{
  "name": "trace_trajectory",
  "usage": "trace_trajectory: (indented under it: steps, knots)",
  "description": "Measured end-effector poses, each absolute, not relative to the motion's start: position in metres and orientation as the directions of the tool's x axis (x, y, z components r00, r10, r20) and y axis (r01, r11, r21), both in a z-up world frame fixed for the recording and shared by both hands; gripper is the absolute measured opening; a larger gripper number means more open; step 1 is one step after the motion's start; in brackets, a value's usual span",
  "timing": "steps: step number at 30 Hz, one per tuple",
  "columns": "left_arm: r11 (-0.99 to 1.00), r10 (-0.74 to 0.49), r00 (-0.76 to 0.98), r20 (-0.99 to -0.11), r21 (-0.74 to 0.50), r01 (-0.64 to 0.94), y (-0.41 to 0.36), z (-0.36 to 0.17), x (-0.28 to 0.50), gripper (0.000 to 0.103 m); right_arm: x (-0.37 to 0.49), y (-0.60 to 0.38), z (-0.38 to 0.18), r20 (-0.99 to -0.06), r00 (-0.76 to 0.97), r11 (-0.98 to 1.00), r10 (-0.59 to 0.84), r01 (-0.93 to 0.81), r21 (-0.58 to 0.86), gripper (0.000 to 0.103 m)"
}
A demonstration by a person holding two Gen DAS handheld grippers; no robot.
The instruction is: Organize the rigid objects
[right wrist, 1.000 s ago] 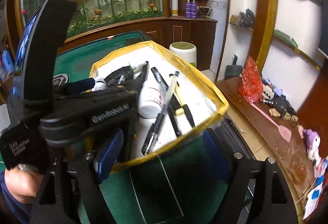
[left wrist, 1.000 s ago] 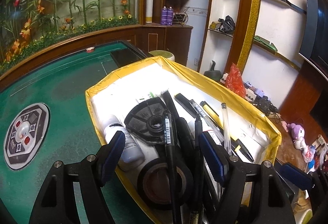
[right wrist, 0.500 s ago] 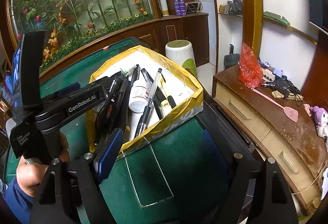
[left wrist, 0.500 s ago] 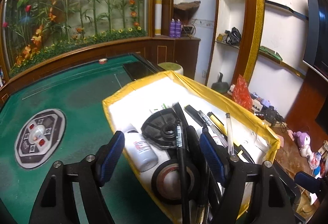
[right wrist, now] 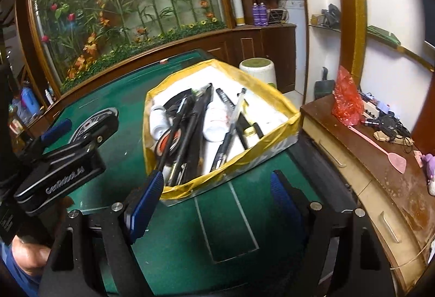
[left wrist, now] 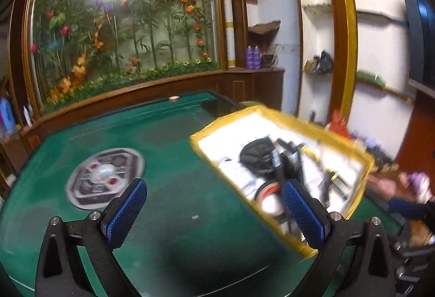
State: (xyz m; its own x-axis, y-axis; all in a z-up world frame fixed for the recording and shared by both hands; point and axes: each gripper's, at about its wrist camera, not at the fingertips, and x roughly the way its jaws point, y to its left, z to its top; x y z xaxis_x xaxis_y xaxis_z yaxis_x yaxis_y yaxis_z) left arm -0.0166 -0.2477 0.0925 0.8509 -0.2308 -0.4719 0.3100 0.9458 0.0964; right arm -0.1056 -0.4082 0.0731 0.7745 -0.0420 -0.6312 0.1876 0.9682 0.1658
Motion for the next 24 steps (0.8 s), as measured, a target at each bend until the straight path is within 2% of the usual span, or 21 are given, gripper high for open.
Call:
trace_trajectory:
  steps: [3, 16, 22, 24]
  knots:
    - [0.947, -0.181, 0.856, -0.485, 0.148, 0.284, -0.245, 0.087, -0.017, 0.102, -0.104, -0.403, 0.071, -0.633, 0.773, 0.971, -0.032, 0.175, 0.165, 0.079]
    - [0.948, -0.216, 0.828, -0.517, 0.092, 0.305, -0.24, 0.086, -0.014, 0.102, -0.101, -0.397, 0.067, -0.64, 0.768, 0.972, -0.021, 0.165, 0.165, 0.079]
    - [0.962, -0.142, 0.836, -0.53, 0.124, 0.242, -0.242, 0.086, -0.01, 0.102, -0.102, -0.395, 0.066, -0.64, 0.768, 0.973, -0.018, 0.161, 0.167, 0.079]
    - [0.958, -0.152, 0.833, -0.532, 0.127, 0.256, -0.243, 0.086, -0.012, 0.102, -0.103, -0.394, 0.067, -0.635, 0.772, 0.972, -0.022, 0.164, 0.165, 0.079]
